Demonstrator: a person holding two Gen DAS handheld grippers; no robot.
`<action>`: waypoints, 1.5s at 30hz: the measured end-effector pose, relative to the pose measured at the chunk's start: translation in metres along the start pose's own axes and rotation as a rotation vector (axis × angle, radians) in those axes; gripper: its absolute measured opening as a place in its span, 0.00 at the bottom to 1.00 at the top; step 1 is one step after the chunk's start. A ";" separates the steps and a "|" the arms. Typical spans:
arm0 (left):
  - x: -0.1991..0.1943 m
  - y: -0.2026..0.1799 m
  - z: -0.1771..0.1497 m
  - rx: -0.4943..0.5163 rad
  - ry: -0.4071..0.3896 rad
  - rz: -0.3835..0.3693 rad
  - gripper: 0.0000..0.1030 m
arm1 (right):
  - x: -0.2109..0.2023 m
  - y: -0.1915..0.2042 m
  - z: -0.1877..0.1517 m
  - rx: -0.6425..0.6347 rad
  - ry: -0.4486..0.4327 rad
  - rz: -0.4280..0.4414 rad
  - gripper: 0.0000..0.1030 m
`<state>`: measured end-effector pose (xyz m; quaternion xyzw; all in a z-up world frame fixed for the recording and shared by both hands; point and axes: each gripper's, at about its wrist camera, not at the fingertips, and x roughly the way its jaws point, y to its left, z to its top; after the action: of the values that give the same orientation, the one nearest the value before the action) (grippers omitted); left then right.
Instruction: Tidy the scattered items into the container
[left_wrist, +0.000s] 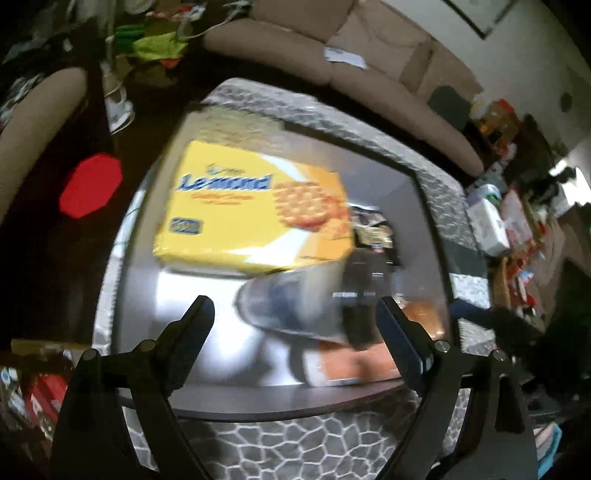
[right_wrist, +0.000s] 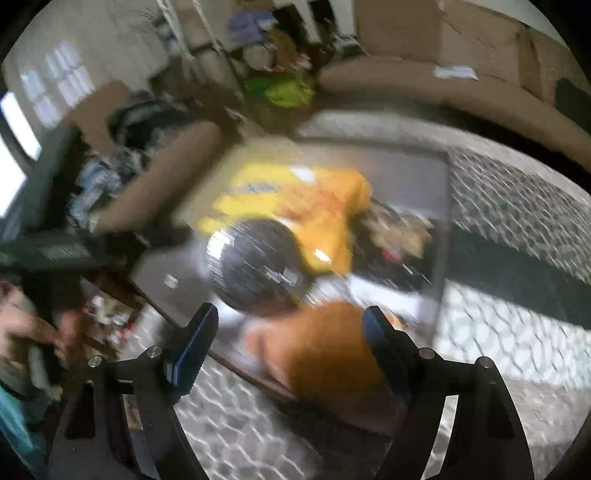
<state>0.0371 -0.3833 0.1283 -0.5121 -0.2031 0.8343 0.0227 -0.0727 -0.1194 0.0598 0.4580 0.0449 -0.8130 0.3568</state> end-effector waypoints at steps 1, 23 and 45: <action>0.002 0.006 -0.001 -0.016 0.005 0.003 0.85 | 0.005 0.005 0.007 -0.023 0.004 -0.023 0.80; -0.017 0.026 -0.012 0.029 -0.170 0.193 0.85 | 0.041 0.044 0.015 -0.101 0.088 -0.025 0.99; -0.019 0.025 -0.017 0.043 -0.160 0.219 0.85 | 0.077 0.056 0.002 -0.126 0.162 0.024 0.83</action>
<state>0.0655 -0.4054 0.1287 -0.4624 -0.1292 0.8741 -0.0739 -0.0642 -0.2032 0.0151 0.4994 0.1190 -0.7645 0.3898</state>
